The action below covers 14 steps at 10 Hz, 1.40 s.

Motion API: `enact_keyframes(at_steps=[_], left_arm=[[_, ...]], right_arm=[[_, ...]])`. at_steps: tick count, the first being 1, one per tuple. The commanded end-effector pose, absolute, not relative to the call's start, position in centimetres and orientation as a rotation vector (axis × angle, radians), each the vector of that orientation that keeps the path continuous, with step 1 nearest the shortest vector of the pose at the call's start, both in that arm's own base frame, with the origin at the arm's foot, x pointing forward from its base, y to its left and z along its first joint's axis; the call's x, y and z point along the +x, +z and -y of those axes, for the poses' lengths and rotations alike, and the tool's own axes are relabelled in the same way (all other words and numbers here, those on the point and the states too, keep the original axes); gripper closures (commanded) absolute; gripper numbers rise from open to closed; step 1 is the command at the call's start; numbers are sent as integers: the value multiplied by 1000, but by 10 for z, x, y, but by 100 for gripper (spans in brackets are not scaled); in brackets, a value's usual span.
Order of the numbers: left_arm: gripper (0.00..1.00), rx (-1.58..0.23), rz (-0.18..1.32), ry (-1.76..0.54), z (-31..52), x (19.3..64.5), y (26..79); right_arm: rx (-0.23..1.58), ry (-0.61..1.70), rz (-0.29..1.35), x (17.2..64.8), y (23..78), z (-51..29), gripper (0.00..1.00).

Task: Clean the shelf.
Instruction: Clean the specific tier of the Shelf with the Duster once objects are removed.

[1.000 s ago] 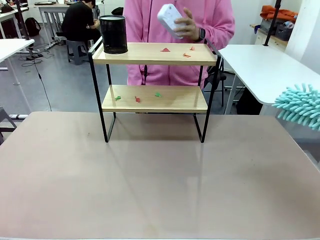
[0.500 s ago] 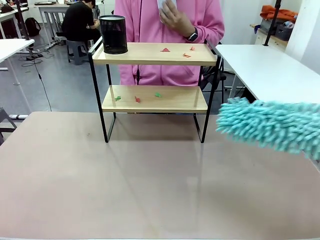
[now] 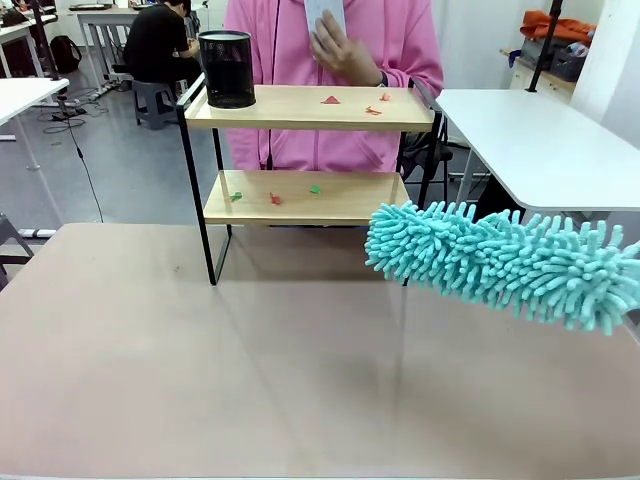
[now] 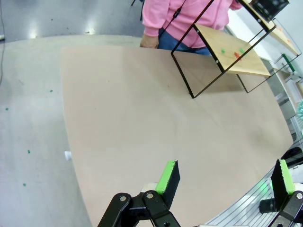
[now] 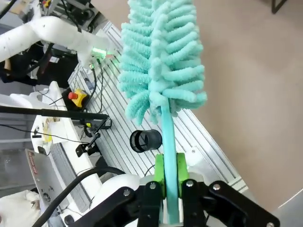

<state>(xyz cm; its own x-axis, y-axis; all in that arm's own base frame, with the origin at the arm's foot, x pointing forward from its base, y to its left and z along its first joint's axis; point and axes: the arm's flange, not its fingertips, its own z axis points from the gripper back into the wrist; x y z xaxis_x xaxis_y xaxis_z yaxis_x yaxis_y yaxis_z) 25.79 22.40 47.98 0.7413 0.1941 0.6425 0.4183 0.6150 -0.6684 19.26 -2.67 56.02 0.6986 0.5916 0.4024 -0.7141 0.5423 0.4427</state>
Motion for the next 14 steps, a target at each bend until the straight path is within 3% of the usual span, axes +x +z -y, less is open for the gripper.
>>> enact_keyframes(at_steps=[1,7,9,12,14], left_arm=[[0,-929,775,-159,-223,258,481],[0,-929,775,-159,-223,258,481],[0,-929,775,-159,-223,258,481],[0,-929,775,-159,-223,258,481],[0,-929,775,-159,-223,258,481]], right_arm=[[609,774,223,193,560,24,88],[380,600,349,300,532,-103,88],[344,486,510,312,526,-131,88],[262,350,496,314,510,-128,88],[333,435,511,326,535,-132,88]])
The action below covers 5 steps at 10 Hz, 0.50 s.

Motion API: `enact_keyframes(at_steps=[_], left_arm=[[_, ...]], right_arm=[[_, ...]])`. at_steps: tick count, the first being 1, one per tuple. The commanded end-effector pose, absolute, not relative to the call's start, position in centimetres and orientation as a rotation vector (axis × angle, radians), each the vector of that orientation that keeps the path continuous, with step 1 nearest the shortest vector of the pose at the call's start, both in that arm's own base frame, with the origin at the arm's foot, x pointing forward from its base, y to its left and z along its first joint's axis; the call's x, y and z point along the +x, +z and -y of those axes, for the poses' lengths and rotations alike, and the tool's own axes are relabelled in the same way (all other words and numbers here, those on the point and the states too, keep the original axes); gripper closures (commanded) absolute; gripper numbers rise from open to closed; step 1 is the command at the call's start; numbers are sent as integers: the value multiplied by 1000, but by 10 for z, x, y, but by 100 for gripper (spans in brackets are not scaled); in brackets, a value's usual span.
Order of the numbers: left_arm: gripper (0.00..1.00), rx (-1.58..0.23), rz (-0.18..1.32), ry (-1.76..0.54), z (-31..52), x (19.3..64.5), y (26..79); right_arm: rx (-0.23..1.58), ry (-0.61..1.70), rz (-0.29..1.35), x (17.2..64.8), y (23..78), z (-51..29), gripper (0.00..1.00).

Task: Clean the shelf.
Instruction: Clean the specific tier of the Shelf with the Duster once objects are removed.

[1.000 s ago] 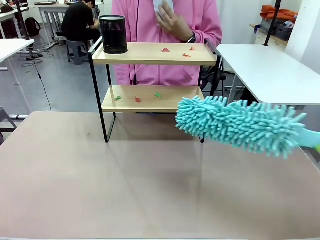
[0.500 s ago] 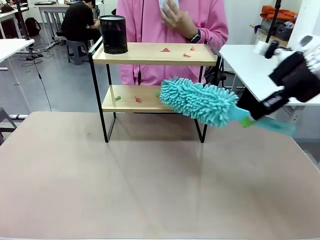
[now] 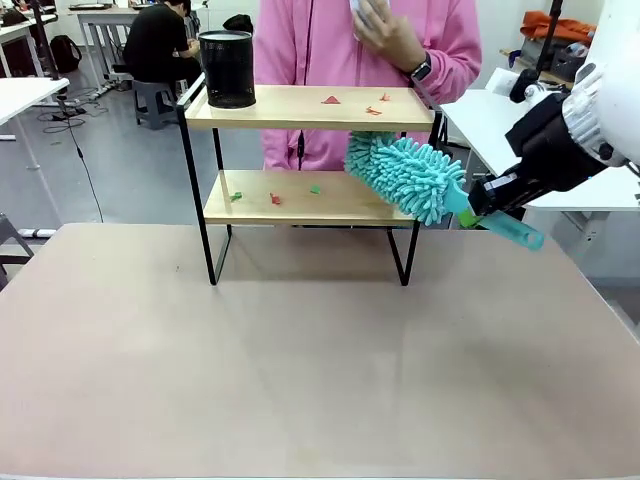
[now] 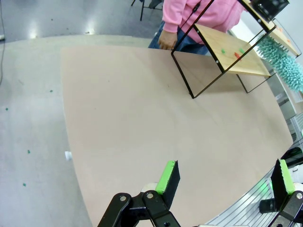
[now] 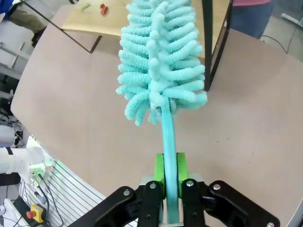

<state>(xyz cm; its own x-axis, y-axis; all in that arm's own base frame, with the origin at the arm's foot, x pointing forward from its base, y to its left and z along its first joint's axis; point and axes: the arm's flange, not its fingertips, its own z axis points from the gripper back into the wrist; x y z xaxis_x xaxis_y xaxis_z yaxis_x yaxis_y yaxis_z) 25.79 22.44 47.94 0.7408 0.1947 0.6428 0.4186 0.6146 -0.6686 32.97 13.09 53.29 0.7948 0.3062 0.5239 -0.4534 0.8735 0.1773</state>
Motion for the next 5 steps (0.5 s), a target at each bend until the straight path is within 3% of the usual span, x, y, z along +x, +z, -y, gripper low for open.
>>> enact_keyframes(at_steps=[1,5], left_arm=[[0,-929,775,-159,-223,258,481],[0,-929,775,-159,-223,258,481]], right_arm=[[296,399,508,331,532,-131,88],[222,354,508,360,510,-175,88]])
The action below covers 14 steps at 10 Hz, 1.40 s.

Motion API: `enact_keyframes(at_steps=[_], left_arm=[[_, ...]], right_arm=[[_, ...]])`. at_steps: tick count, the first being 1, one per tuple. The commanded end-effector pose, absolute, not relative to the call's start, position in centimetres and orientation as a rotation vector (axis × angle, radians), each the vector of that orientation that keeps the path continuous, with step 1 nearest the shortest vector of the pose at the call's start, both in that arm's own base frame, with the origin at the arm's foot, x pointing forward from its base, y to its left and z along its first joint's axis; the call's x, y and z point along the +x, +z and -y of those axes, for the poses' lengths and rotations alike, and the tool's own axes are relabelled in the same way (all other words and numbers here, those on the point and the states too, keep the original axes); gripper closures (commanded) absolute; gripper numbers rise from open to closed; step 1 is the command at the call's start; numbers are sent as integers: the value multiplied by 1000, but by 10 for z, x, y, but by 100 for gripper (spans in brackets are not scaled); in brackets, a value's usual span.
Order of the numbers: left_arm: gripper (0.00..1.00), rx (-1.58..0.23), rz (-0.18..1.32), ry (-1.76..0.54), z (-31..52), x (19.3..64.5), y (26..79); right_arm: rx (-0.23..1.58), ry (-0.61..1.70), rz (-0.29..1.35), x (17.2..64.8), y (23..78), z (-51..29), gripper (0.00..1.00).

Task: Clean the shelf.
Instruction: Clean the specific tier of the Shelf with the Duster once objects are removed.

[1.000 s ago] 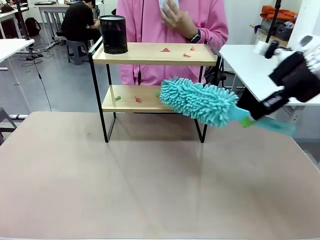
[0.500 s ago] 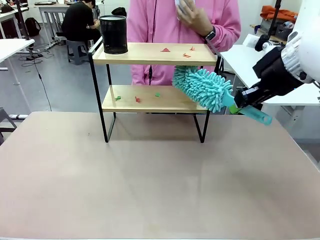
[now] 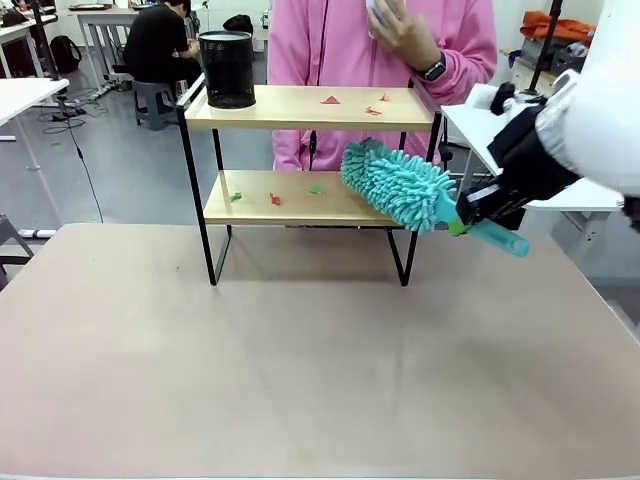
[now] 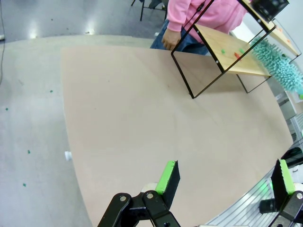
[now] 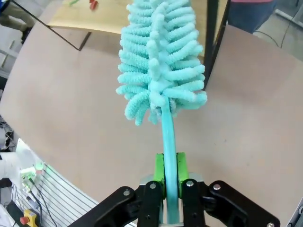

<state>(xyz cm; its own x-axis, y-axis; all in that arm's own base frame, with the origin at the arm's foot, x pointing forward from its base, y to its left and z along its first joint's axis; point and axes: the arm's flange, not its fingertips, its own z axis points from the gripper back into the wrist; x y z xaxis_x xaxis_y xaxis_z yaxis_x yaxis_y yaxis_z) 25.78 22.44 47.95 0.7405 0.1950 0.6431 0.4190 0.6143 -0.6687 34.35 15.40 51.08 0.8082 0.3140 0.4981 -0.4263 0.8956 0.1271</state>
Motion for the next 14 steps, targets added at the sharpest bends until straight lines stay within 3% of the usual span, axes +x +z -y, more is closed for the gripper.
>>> enact_keyframes(at_steps=[1,4,14], left_arm=[[0,-929,775,-159,-223,258,481],[0,-929,775,-159,-223,258,481],[0,-929,775,-159,-223,258,481]], right_arm=[[208,324,516,368,505,-187,88],[185,254,536,379,489,-215,88],[317,488,493,391,479,-295,88]])
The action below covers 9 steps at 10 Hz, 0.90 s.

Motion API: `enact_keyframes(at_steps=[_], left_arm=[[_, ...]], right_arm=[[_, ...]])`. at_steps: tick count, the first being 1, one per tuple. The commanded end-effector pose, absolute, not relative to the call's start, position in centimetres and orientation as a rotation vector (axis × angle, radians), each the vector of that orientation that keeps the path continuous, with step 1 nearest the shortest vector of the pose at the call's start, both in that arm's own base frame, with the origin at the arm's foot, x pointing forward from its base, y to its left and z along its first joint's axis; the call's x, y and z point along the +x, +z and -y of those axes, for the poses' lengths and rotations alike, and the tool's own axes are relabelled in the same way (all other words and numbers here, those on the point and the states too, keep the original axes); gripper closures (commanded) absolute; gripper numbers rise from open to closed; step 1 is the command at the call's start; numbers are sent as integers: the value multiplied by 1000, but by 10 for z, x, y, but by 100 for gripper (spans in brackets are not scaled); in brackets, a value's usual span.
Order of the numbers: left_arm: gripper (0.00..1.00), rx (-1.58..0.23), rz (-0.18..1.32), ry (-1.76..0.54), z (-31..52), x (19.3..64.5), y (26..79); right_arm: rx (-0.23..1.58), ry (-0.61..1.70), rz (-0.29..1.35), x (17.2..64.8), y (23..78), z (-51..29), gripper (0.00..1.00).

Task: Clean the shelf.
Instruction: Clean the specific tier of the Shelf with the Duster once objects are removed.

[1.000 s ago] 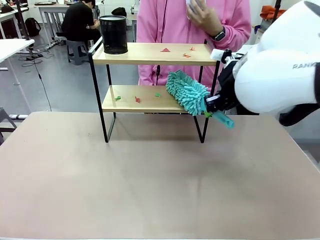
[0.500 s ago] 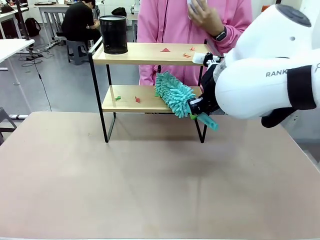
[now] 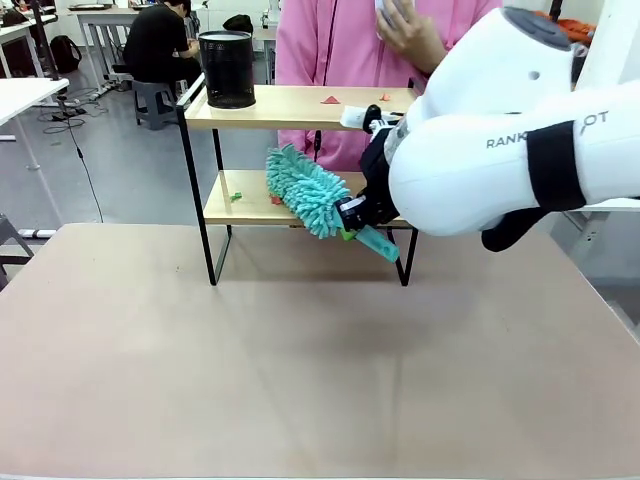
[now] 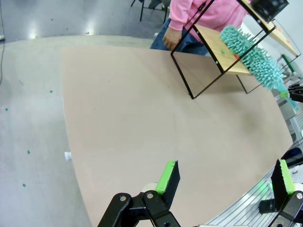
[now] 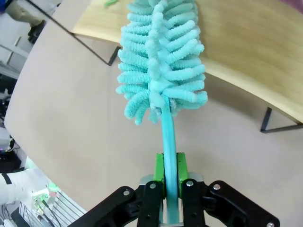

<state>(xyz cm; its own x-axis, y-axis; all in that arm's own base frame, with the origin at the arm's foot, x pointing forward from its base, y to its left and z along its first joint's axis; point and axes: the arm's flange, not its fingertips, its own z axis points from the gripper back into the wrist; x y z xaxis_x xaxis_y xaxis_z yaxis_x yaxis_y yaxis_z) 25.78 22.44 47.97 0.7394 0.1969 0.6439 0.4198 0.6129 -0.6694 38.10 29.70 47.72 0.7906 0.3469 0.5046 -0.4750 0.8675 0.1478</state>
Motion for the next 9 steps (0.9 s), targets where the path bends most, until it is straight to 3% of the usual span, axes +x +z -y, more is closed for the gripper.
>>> enact_keyframes(at_steps=[1,5,9], left_arm=[[0,-929,775,-159,-223,258,481],[0,-929,775,-159,-223,258,481],[0,-929,775,-159,-223,258,481]], right_arm=[[341,508,496,391,480,-299,88],[409,728,457,392,477,-307,88],[455,976,334,379,492,-253,88]])
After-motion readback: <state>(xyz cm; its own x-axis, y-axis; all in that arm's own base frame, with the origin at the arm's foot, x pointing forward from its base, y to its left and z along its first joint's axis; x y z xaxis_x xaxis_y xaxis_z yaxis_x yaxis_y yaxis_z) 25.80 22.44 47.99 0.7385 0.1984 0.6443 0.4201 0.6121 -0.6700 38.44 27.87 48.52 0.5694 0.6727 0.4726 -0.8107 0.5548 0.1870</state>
